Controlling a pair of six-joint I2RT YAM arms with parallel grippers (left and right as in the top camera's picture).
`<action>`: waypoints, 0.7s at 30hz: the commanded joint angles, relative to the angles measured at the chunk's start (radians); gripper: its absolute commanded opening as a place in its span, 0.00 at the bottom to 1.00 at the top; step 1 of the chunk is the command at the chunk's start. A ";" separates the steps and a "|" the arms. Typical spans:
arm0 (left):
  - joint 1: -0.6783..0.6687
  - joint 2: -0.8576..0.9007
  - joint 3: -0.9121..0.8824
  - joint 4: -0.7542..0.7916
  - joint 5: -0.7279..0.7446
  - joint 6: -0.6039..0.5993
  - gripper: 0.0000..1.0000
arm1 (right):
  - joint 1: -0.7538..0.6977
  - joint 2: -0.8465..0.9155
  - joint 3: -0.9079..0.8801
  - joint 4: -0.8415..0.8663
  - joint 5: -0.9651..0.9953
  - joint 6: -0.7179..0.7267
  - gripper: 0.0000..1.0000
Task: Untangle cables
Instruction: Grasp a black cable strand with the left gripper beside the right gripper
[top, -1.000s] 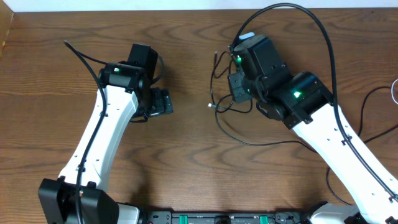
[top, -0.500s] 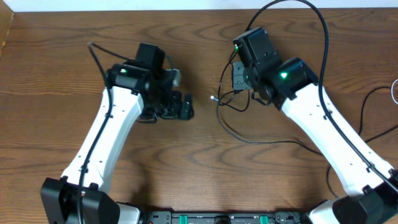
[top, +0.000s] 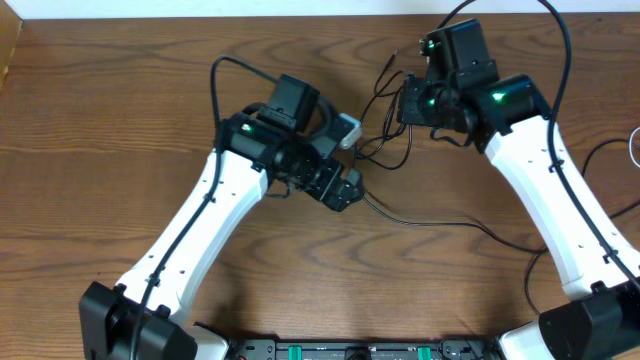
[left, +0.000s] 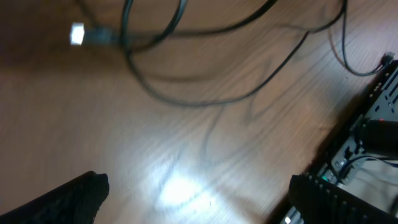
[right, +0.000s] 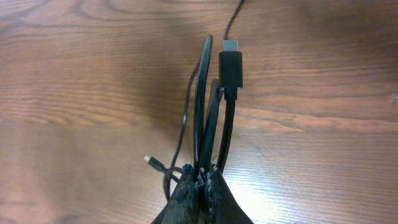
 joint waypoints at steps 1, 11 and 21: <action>-0.028 -0.003 0.012 0.040 0.015 0.032 0.98 | -0.020 0.003 0.007 0.002 -0.148 -0.056 0.01; -0.040 -0.003 0.012 0.128 -0.071 0.032 0.98 | -0.043 0.003 0.007 -0.013 -0.276 0.003 0.01; -0.040 0.000 -0.008 0.146 -0.072 0.061 0.98 | -0.044 0.003 0.007 -0.005 -0.364 0.008 0.01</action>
